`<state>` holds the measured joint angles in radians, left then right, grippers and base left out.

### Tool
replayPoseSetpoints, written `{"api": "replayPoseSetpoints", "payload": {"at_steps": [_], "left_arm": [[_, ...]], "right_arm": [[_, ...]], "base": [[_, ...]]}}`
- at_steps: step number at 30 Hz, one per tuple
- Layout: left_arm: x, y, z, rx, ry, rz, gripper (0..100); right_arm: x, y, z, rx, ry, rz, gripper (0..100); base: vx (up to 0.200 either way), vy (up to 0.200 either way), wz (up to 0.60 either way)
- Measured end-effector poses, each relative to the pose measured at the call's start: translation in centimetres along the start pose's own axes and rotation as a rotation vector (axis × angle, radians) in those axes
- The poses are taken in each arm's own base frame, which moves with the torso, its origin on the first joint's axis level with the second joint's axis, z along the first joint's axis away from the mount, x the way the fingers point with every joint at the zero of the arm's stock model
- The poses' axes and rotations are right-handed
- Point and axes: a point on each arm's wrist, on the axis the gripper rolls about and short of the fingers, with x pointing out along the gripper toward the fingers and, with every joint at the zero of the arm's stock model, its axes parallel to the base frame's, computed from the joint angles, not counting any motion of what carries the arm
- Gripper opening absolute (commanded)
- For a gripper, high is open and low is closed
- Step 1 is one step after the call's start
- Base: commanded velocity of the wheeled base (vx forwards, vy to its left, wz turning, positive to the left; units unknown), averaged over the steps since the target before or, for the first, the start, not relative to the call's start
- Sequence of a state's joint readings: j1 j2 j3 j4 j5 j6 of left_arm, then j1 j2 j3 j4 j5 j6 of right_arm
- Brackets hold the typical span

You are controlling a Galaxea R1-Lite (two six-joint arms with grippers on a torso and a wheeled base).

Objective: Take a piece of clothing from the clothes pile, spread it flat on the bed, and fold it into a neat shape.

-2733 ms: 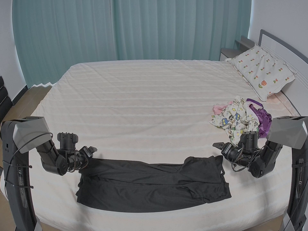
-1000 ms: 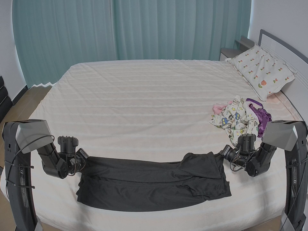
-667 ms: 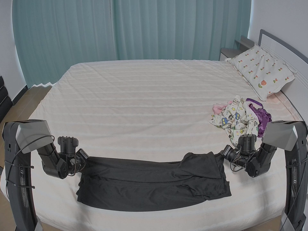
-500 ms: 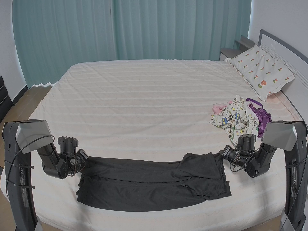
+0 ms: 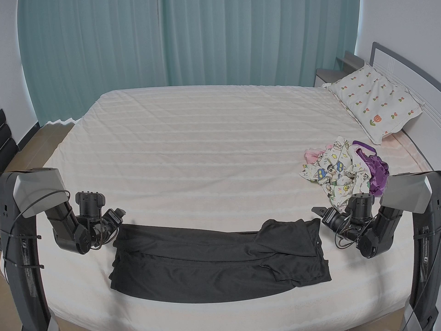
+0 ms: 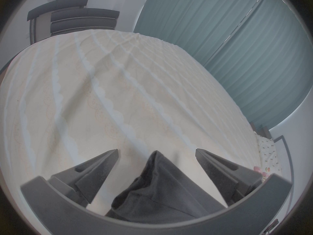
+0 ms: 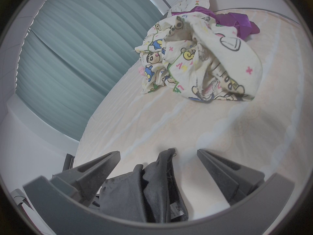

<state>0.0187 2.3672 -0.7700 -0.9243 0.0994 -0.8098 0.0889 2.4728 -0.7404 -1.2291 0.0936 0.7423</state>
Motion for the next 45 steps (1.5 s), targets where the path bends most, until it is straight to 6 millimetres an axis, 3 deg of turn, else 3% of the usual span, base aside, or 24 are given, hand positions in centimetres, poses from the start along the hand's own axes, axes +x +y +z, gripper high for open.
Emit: {"api": "replayPoseSetpoints", "payload": {"at_steps": [8,18,25,41,45], "left_arm": [[-3.5,-0.7,0.0,0.008,0.052,-0.071,100],[-5.9,1.2,-2.2,0.03,0.14,-0.085,100],[-6.9,2.3,-3.3,0.099,0.181,-0.07,100],[-7.6,2.2,-4.5,0.124,0.212,-0.082,100],[-7.6,2.2,-4.6,0.126,0.215,-0.083,100]], "right_arm": [[-1.0,0.3,0.0,0.0,0.003,0.004,100],[-1.2,0.5,-0.3,-0.005,0.013,0.007,100],[-1.0,0.5,-0.6,-0.008,0.022,0.006,100],[-1.3,0.3,-0.9,-0.009,0.033,-0.006,100],[-1.3,0.3,-1.0,-0.009,0.036,-0.007,100]], "base": [[-0.15,0.15,0.0],[-0.06,0.06,0.0],[0.0,0.0,0.0],[0.0,0.0,0.0],[-0.2,0.0,0.0]]}}
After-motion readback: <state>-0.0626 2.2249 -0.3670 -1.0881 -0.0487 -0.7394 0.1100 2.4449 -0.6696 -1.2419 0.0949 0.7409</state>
